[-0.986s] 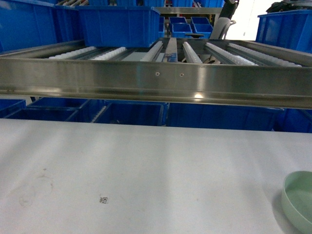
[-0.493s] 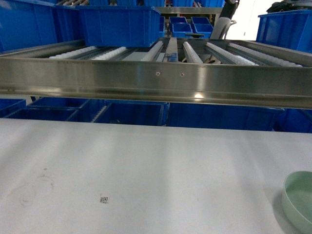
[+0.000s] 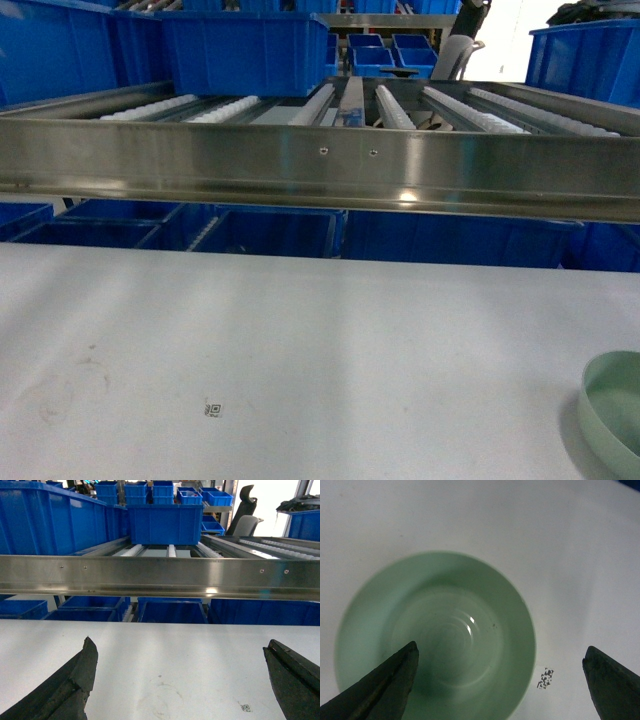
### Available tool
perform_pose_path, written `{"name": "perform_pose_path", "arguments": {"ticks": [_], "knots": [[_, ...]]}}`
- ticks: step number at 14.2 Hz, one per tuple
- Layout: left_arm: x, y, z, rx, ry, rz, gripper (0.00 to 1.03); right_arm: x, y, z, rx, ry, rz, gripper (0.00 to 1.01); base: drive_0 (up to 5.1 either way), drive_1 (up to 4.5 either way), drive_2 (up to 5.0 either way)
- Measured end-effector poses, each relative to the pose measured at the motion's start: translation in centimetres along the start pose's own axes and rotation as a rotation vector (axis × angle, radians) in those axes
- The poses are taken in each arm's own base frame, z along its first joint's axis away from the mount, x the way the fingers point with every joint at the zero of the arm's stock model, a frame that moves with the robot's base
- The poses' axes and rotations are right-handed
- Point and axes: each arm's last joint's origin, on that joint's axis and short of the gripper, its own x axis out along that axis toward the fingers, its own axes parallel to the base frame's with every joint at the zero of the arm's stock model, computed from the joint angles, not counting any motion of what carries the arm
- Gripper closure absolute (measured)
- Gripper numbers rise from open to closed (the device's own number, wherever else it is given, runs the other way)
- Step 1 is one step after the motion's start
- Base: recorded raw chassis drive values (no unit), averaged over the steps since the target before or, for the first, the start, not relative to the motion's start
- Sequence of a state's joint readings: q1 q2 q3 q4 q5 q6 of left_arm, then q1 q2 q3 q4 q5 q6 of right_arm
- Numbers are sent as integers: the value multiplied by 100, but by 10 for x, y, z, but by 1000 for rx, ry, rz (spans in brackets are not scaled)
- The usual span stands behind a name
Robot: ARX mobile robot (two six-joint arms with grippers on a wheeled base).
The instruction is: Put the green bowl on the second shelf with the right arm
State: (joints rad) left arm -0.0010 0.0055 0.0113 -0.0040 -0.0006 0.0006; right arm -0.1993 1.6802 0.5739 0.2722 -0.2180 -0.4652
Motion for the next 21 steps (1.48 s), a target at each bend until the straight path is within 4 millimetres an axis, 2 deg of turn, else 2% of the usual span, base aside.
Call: {"name": "perform_pose_path", "arguments": {"ticks": [3,6,8,13,14,16,17,20,21], "knots": [[0,0,0,0,0,0,5,13,-14,-16,35,58,5,3,0,0,0],[0,0,0,0,0,0,5,20,-23,-17,54,61,17,3,0,0,0],[0,0,0,0,0,0,5,23,-27,-11,52,48,16,3,0,0,0],[0,0,0,0,0,0,5,33,-21,-10,37,57,34,4,0,0,0],[0,0,0,0,0,0,5,35,-18,-11,32,61,34,14,0,0,0],[0,0,0,0,0,0,5,37,-14,-13,30,75,31,26,0,0,0],[0,0,0,0,0,0,5,37,-12,-14,28,76,32,35,0,0,0],[0,0,0,0,0,0,5,38,-6,-21,29,100,32,70,0,0,0],[0,0,0,0,0,0,5,38,-4,-23,33,105,36,85,0,0,0]]}}
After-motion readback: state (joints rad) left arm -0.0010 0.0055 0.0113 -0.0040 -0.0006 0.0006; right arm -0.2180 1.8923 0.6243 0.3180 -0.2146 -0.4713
